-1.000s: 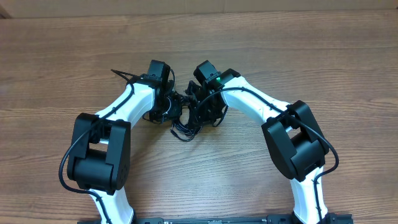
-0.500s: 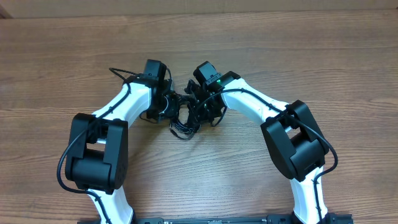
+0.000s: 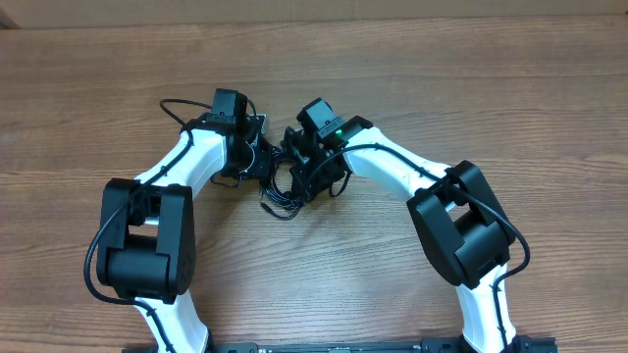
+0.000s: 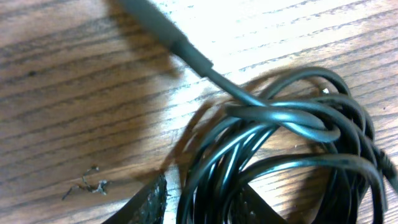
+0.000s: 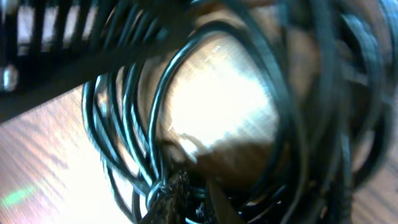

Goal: Untangle cables

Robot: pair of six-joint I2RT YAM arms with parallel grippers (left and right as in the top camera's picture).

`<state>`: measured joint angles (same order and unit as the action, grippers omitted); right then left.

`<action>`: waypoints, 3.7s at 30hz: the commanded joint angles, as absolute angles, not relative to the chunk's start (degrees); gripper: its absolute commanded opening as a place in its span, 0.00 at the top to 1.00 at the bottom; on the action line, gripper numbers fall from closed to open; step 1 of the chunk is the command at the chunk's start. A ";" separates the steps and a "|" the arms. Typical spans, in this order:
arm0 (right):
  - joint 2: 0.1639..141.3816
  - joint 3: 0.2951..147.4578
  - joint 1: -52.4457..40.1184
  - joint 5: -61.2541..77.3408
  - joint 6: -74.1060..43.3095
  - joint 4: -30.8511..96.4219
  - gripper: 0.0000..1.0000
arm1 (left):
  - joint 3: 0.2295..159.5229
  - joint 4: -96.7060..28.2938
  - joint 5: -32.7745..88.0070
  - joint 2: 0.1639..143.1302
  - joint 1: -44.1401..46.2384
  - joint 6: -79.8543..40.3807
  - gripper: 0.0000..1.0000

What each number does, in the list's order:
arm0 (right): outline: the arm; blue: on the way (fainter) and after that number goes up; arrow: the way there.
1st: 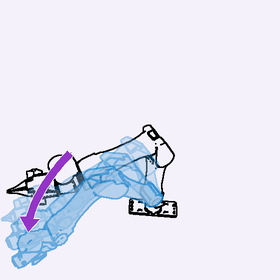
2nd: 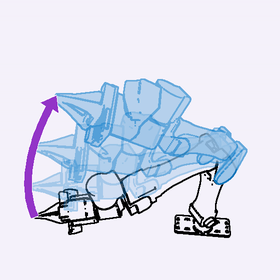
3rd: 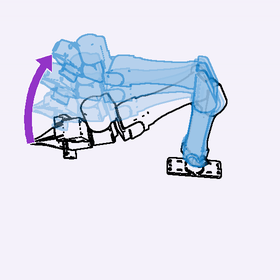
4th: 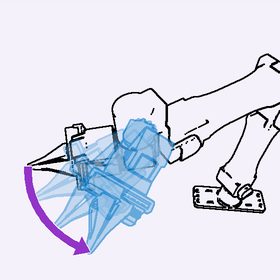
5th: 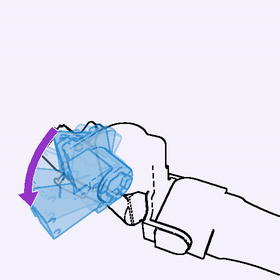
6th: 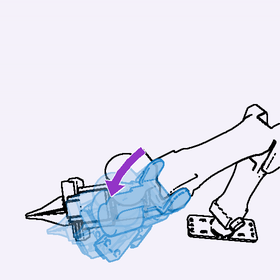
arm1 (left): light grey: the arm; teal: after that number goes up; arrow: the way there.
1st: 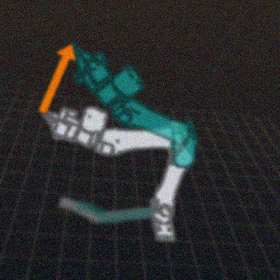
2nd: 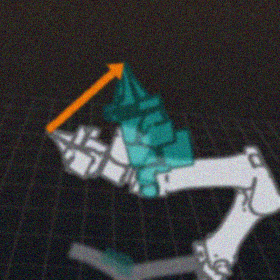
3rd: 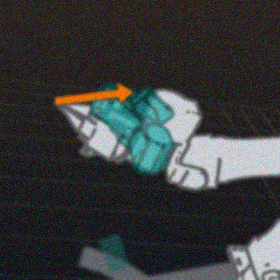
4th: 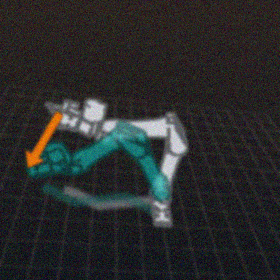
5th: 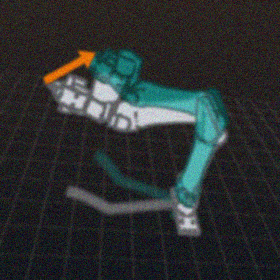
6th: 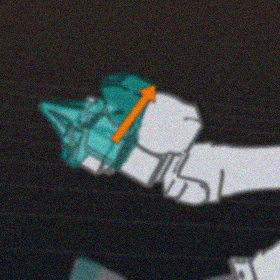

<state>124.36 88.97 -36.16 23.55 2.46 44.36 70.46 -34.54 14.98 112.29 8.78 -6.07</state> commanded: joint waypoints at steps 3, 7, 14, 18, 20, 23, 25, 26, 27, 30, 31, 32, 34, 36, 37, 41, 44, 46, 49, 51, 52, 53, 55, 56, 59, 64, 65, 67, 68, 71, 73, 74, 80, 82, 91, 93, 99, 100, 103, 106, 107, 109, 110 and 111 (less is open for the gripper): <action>124.42 95.09 -38.33 18.68 7.05 50.74 0.89 | 73.38 -37.69 14.57 113.14 7.86 -5.43 0.62; 124.42 97.10 -38.68 18.76 7.29 54.24 0.88 | 77.52 -45.36 14.63 113.14 7.84 -10.46 0.56; 124.42 96.64 -38.68 19.49 4.73 56.03 0.88 | 77.17 -54.13 15.33 113.14 8.51 -20.01 0.62; 124.42 95.24 -38.68 19.51 4.49 54.59 0.87 | 73.30 -49.78 16.27 113.14 9.37 -22.31 0.63; 124.42 94.41 -38.68 19.53 4.32 54.28 0.84 | 71.79 -47.64 16.60 113.14 9.45 -24.32 0.63; 124.42 93.95 -38.68 19.55 4.29 54.11 0.83 | 70.11 -45.34 16.64 113.14 9.45 -25.87 0.65; 124.42 93.95 -38.68 19.55 4.29 54.06 0.82 | 68.93 -43.55 16.62 113.16 9.45 -26.48 0.69; 124.42 93.95 -38.68 19.55 4.27 54.06 0.82 | 68.23 -42.39 16.60 113.25 9.45 -27.09 0.71; 124.42 93.95 -38.68 19.53 4.27 54.04 0.82 | 67.66 -41.43 16.75 113.25 9.45 -27.53 0.73; 124.44 93.80 -38.68 19.51 3.73 53.65 0.82 | 66.11 -38.74 18.11 113.25 9.45 -27.49 0.80; 124.44 93.78 -38.68 19.53 2.94 53.52 0.82 | 65.89 -38.30 18.57 113.25 9.45 -27.49 0.81; 124.44 93.67 -38.68 19.53 2.74 53.30 0.82 | 65.71 -37.87 19.18 113.25 9.45 -27.49 0.85; 124.44 93.19 -38.68 19.51 2.31 52.66 0.82 | 65.71 -37.36 19.05 113.25 9.45 -27.42 0.88; 124.44 92.66 -38.68 19.03 0.12 51.51 0.82 | 65.71 -36.42 18.76 113.25 9.39 -27.24 0.93; 124.44 92.12 -38.68 18.20 -1.48 50.30 0.81 | 65.71 -35.70 18.65 113.25 9.21 -27.27 0.96; 124.44 91.48 -38.68 15.46 -4.27 46.89 0.76 | 65.71 -33.54 18.65 113.25 8.01 -27.24 0.96; 124.44 91.48 -38.65 13.28 -6.22 45.12 0.75 | 65.73 -32.86 18.68 113.25 6.79 -25.12 0.96; 124.44 91.48 -38.61 13.21 -6.22 44.58 0.75 | 65.73 -32.91 18.46 113.25 5.98 -23.09 0.96; 124.44 91.48 -38.61 13.08 -6.22 43.31 0.75 | 65.73 -32.93 18.46 113.25 5.08 -20.49 0.96; 124.44 91.48 -38.61 13.08 -6.22 41.98 0.76 | 65.73 -32.77 18.48 113.25 4.71 -19.14 0.96; 124.44 91.48 -38.61 13.10 -6.22 41.56 0.76 | 65.73 -32.67 18.52 113.25 4.62 -18.65 0.96; 124.44 91.48 -38.61 13.10 -6.22 41.36 0.76 | 65.73 -32.60 18.52 113.25 4.60 -18.33 0.96; 124.44 91.48 -38.61 13.17 -6.22 41.78 0.76 | 65.73 -32.58 18.92 113.25 4.58 -18.13 0.96; 124.44 91.48 -38.68 14.33 -6.22 42.74 0.76 | 65.73 -32.58 19.16 113.25 4.56 -18.13 0.96; 124.44 91.48 -38.68 17.30 -6.22 43.94 0.76 | 65.73 -32.69 19.14 113.25 4.60 -18.15 0.96; 124.44 91.29 -38.68 17.21 -6.22 45.36 0.76 | 65.73 -32.71 19.14 113.25 4.91 -18.17 0.96; 124.44 91.13 -38.68 17.23 -6.22 45.32 0.76 | 65.73 -32.71 19.16 113.25 4.93 -18.17 0.96; 124.44 90.94 -38.68 17.17 -6.22 45.28 0.76 | 65.73 -32.73 19.16 113.25 4.93 -18.17 0.95; 124.44 90.65 -38.68 17.17 -6.22 44.91 0.76 | 65.73 -32.82 19.16 113.25 4.93 -18.17 0.95; 124.49 89.82 -38.68 16.88 -6.22 43.97 0.77 | 65.73 -32.97 19.16 113.25 4.93 -18.20 0.96; 124.66 89.25 -38.70 16.12 -6.24 43.48 0.77 | 65.73 -33.04 19.18 113.25 4.95 -18.52 0.96; 124.79 89.14 -38.70 16.10 -6.22 43.44 0.78 | 65.73 -33.17 19.20 113.25 4.95 -19.16 0.96; 126.91 89.10 -39.27 9.87 -6.24 42.89 0.83 | 65.73 -33.80 19.14 113.25 4.95 -25.65 0.96; 127.98 89.10 -39.81 7.18 -6.20 42.11 0.83 | 65.73 -33.89 19.16 113.25 4.95 -26.63 0.96; 128.92 89.10 -41.56 -7.07 -5.23 38.94 0.87 | 65.71 -35.59 16.95 113.25 4.93 -32.01 0.96; 128.92 89.10 -41.56 -7.49 -3.53 38.81 0.87 | 65.71 -35.64 15.97 113.25 4.93 -32.84 0.96; 128.92 89.10 -41.85 -7.88 4.51 38.37 0.85 | 65.71 -35.59 16.01 113.25 4.93 -32.82 0.96; 128.92 89.23 -41.85 -8.40 5.74 38.41 0.85 | 65.71 -35.73 16.08 113.25 4.93 -32.80 0.96; 128.92 90.39 -41.87 -11.27 7.94 39.29 0.88 | 65.71 -35.90 15.77 113.25 4.89 -32.47 0.96; 128.92 91.33 -41.89 -13.21 9.08 39.97 0.96 | 65.71 -36.07 12.84 113.25 4.93 -32.38 0.96; 128.92 91.50 -41.91 -13.78 9.43 39.94 0.96 | 65.71 -36.16 12.21 113.25 4.97 -32.38 0.96; 128.92 92.05 -41.89 -15.64 9.54 39.83 0.96 | 65.71 -36.23 12.01 113.25 5.04 -32.38 0.96; 128.90 92.42 -41.89 -15.59 9.54 39.90 0.96 | 65.71 -36.27 12.01 113.25 5.04 -32.38 0.96; 128.73 92.90 -41.89 -15.53 9.52 39.94 0.96 | 65.71 -36.38 11.99 113.25 5.04 -32.38 0.96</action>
